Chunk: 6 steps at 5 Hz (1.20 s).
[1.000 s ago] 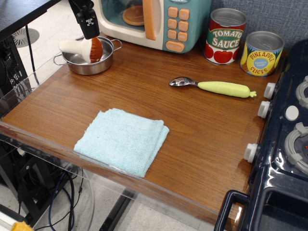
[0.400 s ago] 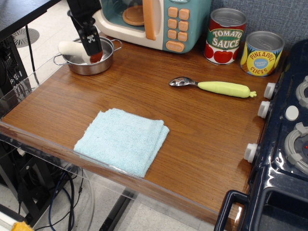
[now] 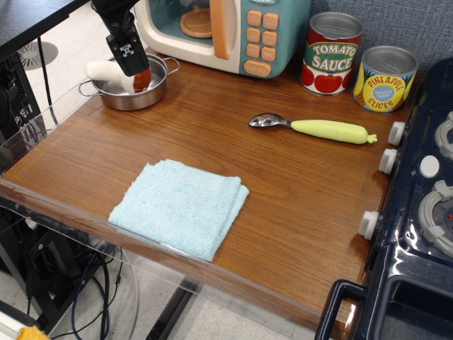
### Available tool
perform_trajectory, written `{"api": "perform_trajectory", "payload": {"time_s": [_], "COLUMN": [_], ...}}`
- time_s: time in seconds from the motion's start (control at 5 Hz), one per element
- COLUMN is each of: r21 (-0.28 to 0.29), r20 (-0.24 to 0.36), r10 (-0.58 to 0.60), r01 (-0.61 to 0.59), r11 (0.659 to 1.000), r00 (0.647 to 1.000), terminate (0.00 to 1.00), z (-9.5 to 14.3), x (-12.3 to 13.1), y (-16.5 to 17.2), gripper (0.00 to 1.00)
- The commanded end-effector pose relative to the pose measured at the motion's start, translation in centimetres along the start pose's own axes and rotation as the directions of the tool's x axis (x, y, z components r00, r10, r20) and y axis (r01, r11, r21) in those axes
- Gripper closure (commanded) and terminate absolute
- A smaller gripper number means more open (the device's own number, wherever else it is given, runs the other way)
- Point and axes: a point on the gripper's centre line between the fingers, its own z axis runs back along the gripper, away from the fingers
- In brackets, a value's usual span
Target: Move the blue rag so that it's closer to the yellow ice cream scoop.
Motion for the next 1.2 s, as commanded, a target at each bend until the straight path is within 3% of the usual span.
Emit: {"api": "perform_trajectory", "payload": {"time_s": [0.0, 0.4, 0.8, 1.0], "r21": [-0.009, -0.042, -0.113, -0.108], "r20": [-0.017, -0.058, -0.053, -0.102], "r10": [-0.112, -0.117, -0.154, -0.186], "r01": [0.112, 0.114, 0.148, 0.175], "r11": [0.994, 0.993, 0.983, 0.979], "r00": [0.994, 0.991, 0.987, 0.977], "terminate": [0.0, 0.0, 0.0, 0.0], "z": [0.7, -2.8, -6.1, -7.5], "x": [0.3, -1.0, -1.7, -2.4], "y": [-4.7, -9.6, -11.7, -12.5], "gripper": [0.0, 0.0, 0.0, 0.0]}}
